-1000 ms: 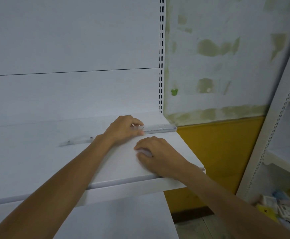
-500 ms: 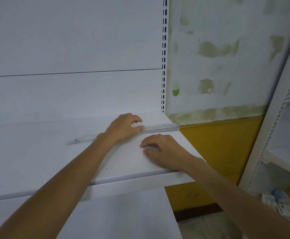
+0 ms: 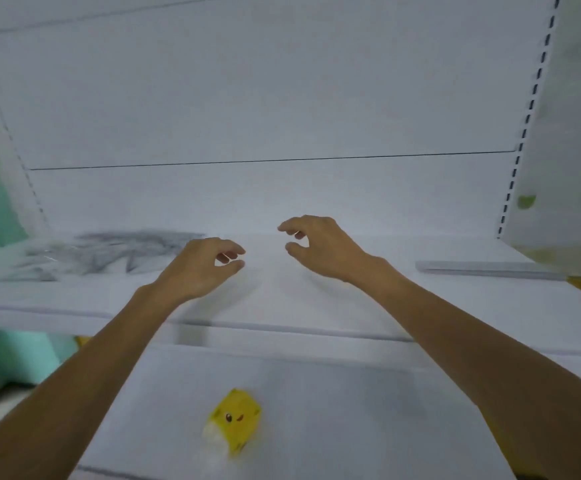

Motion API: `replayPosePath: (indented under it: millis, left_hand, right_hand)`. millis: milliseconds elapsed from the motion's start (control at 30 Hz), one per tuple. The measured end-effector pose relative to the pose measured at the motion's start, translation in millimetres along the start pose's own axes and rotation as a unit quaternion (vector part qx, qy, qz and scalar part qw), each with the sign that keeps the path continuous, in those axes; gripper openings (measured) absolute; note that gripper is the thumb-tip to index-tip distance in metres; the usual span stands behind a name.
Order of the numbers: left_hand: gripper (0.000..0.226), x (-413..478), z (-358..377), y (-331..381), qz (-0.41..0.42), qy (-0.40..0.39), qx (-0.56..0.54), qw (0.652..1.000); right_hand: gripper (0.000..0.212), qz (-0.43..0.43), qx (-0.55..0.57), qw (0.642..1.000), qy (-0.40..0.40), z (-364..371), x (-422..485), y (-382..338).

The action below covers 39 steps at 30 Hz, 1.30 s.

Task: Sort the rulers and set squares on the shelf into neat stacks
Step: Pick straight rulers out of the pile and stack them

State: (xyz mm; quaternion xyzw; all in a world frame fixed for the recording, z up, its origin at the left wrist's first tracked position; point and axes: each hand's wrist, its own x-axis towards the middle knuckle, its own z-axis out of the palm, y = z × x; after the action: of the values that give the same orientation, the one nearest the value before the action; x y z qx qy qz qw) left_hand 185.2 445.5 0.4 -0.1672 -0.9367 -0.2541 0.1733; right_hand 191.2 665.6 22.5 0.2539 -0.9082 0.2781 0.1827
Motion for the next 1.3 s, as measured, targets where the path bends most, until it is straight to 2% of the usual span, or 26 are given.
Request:
replayPosePath:
  millis: [133, 467, 767, 967, 1100, 1200, 1300]
  left_hand:
    - [0.015, -49.6, -58.3, -79.0, -0.042, 0.037, -0.005, 0.998]
    - [0.019, -108.3, -132.5, -201.9, -0.103, 0.060, 0.007, 0.993]
    - [0.019, -62.8, -134.7, -266.0, -0.105, 0.069, -0.009, 0.992]
    - [0.024, -9.9, -121.6, -299.9, -0.108, 0.042, 0.039, 0.992]
    - [0.040, 21.7, -111.7, -309.3, -0.137, 0.025, 0.060, 0.988]
    - [0.064, 43.5, -104.8, -315.1, -0.162, -0.029, 0.099, 0.981]
    - [0.075, 58.0, -105.2, -325.7, -0.173, -0.084, 0.121, 0.974]
  right_hand:
    - [0.032, 0.006, 0.081, 0.997, 0.000, 58.1, 43.0, -53.3]
    - [0.035, -0.008, 0.062, 0.997, -0.040, 172.0, 111.1, -121.2]
    - [0.031, 0.002, -0.012, 0.996, -0.093, 209.4, 189.6, -116.9]
    - [0.032, 0.012, -0.066, 0.985, -0.159, 225.3, 239.8, -102.4]
    - [0.035, 0.034, -0.112, 0.976, -0.183, 245.8, 255.5, -109.3]
    - [0.051, 0.034, -0.192, 0.958, -0.212, 258.0, 259.5, -118.3]
    - [0.052, 0.021, -0.223, 0.948, -0.226, 266.5, 261.1, -124.5]
